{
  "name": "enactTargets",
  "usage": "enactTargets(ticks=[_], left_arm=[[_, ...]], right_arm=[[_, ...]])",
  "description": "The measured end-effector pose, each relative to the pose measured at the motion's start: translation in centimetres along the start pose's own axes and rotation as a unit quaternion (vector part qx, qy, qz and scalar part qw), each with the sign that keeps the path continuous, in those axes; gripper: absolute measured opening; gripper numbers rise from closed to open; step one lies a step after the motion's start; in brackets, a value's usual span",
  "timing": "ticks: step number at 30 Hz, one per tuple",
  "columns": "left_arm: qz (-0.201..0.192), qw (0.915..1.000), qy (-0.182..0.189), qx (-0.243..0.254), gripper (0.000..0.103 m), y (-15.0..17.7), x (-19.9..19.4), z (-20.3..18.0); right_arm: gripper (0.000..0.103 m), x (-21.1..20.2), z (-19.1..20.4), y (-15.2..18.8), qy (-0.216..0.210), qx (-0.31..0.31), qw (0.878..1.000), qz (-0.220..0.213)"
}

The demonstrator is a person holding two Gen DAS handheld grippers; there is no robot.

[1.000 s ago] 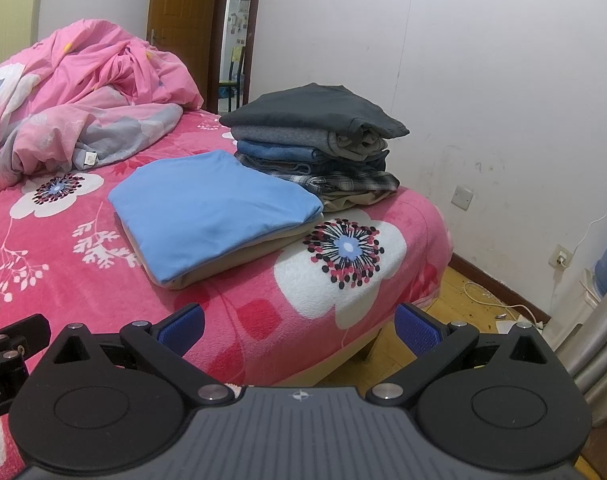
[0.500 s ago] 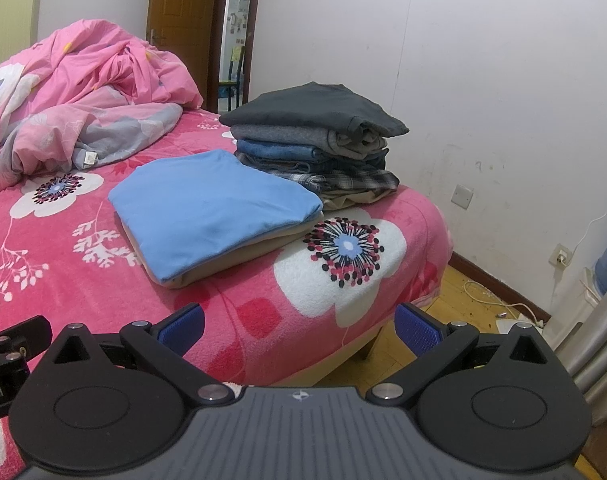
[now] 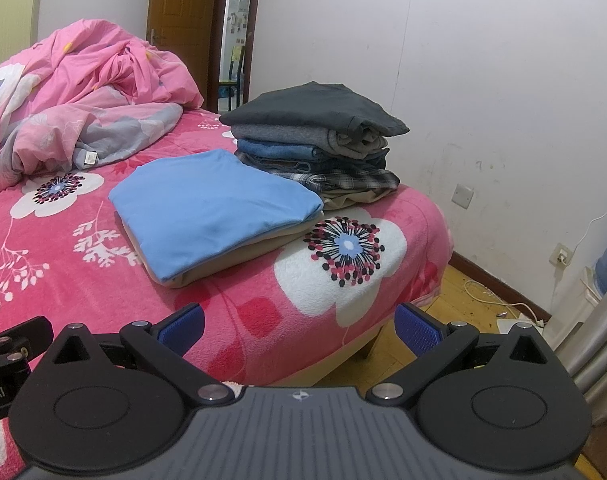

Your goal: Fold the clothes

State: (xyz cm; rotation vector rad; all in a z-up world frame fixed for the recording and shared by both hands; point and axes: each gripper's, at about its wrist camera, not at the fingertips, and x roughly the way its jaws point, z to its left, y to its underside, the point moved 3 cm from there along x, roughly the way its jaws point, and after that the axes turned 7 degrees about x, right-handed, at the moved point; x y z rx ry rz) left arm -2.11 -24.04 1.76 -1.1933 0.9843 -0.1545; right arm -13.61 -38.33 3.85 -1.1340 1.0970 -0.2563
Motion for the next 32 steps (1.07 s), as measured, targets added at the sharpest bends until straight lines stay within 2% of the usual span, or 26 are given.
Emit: enactTargets(ticks=[32], left_arm=[[0.0,1.0,-0.003,-0.001,0.103,-0.11,0.11,0.22]], right_arm=[[0.103,-0.06,0.33,-0.18,-0.004,0.001,1.0,0.0]])
